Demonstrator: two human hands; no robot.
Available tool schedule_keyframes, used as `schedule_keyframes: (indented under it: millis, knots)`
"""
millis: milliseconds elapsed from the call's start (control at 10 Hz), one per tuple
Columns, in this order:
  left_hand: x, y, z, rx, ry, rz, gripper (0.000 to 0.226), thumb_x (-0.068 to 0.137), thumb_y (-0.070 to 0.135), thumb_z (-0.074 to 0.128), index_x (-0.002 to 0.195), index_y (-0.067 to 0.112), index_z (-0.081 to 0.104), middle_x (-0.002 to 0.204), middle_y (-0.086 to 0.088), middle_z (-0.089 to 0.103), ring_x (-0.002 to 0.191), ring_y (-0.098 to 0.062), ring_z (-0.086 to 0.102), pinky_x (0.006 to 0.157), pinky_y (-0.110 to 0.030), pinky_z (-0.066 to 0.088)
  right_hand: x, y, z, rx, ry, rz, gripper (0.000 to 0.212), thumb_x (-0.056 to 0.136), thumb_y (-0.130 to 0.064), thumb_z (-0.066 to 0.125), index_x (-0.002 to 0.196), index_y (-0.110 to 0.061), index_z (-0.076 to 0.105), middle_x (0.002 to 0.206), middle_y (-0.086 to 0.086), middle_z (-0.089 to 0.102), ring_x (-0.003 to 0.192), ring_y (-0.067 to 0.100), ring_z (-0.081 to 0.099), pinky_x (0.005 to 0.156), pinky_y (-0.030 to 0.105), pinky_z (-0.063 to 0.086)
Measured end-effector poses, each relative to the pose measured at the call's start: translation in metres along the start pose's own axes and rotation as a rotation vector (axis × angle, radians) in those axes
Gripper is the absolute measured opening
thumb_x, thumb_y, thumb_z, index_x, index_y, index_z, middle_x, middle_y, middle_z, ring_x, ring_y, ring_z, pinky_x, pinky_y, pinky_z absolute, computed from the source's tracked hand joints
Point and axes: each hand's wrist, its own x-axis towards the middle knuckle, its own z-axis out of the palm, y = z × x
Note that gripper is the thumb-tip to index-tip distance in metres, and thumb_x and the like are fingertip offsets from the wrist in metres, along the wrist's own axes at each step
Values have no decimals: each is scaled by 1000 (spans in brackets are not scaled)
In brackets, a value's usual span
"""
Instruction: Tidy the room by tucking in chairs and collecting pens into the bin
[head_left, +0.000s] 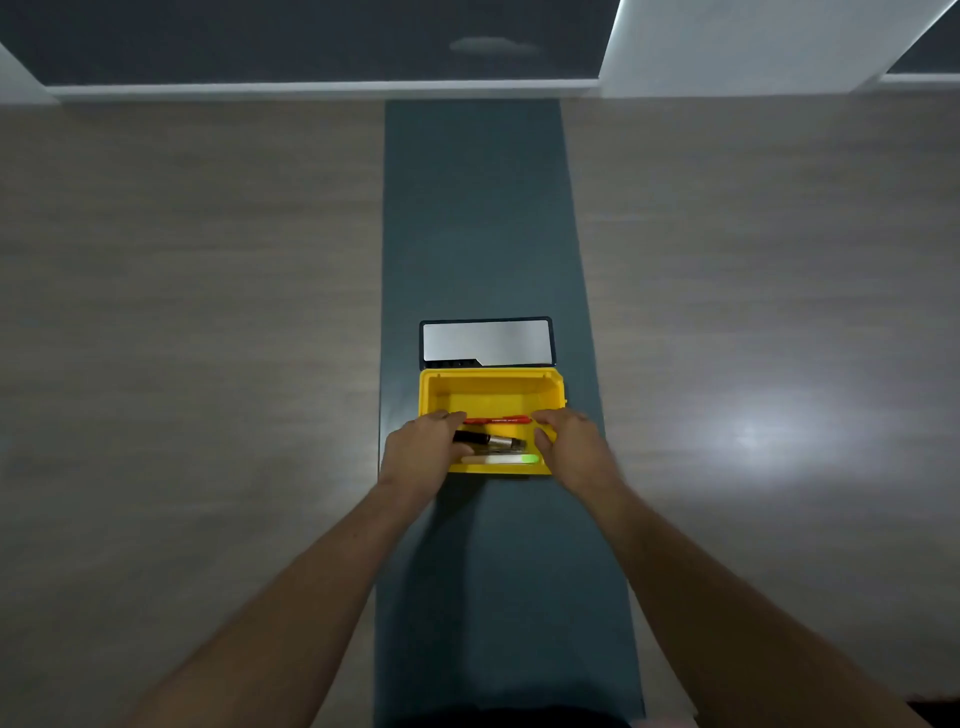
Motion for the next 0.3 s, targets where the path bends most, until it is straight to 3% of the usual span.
schedule_keyframes:
  millis: [200,300]
  knots:
    - [-50,-9,-14,-97,99,14,46,105,54,59,142,26,62,127,-4,71,111,-30,71,86,-42,59,-37,-10,-10,32,110,-19,31,101,-25,65,131,-18,72,122,11,73,117,31,63,93,41,55]
    - [-77,-19,-11,-154,136,-21,51,103,56,61,144,26,64,138,-4,71,118,-30,70,93,-45,61,-58,-18,-8,31,165,-42,32,103,-28,64,133,-19,70,125,9,70,121,27,58,96,40,52]
